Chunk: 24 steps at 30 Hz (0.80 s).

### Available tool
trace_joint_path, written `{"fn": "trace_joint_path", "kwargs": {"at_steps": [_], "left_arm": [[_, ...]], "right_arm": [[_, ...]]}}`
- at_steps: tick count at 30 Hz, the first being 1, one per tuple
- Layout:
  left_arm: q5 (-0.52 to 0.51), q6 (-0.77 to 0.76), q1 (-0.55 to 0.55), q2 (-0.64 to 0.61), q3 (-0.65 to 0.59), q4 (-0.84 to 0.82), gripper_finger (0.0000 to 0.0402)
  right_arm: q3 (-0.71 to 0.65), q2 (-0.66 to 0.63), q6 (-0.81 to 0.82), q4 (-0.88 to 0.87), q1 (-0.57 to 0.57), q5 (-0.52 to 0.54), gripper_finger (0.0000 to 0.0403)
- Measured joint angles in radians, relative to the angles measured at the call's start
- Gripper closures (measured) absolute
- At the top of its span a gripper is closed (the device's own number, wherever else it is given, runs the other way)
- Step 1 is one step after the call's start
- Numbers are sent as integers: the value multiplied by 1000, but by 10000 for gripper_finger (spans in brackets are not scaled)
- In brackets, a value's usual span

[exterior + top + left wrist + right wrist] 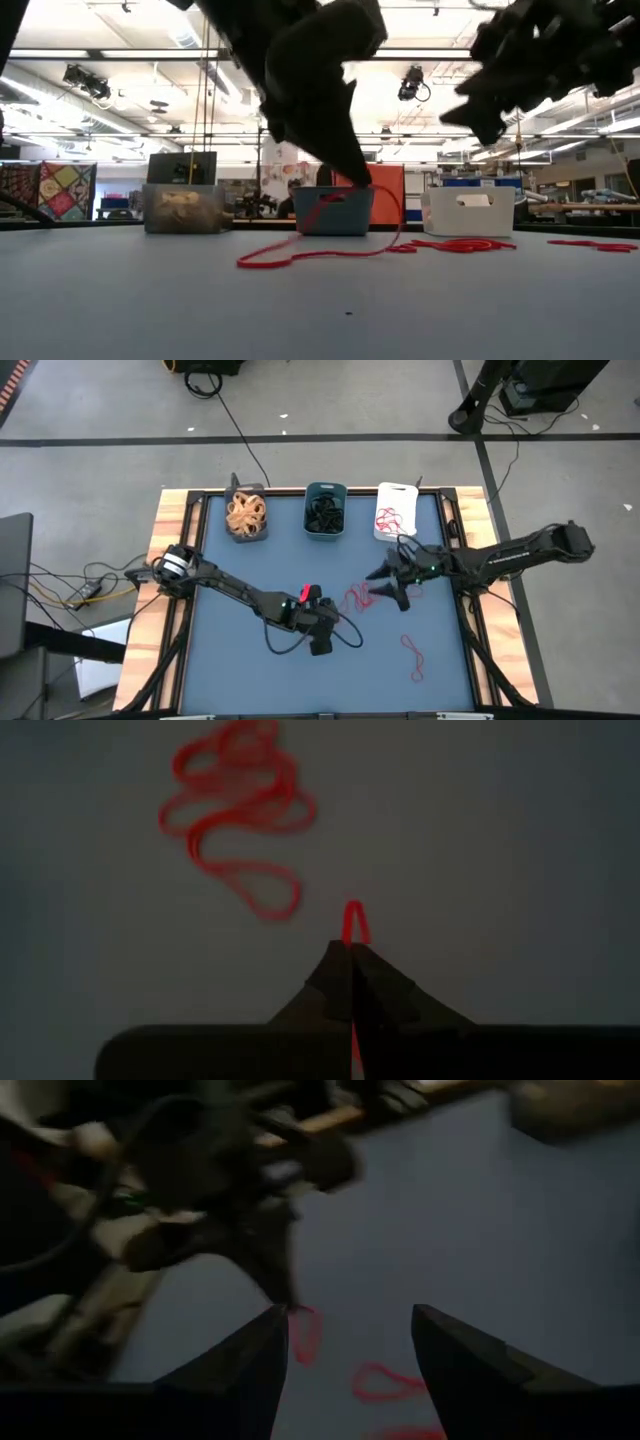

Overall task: Sort rubber bands into baskets
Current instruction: Put the red rubber band into the white bin

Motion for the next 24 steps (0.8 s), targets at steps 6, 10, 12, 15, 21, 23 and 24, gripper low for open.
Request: {"fn": "trace_joint_path", "kwargs": {"at_steps": [6,10,12,15,21,23,24], "left_arm": [[-40,20,0,-3,29,4,401],[-87,46,3,-3,53,11,401],[-95,56,8,-3,62,7,401],[-99,80,16,-3,83,9,401],[-101,95,28,-3,106,12,401],[-104,110,32,-4,106,16,401],[-105,117,33,-4,106,18,401]], "right_arm": [[0,100,-12,196,127,8,181],[0,205,-19,238,175,81,182],[0,261,-20,252,189,119,182],[0,340,-20,324,201,152,181],[4,447,-19,485,205,164,187],[12,464,-18,492,205,164,192],[17,473,-17,492,205,164,195]]}}
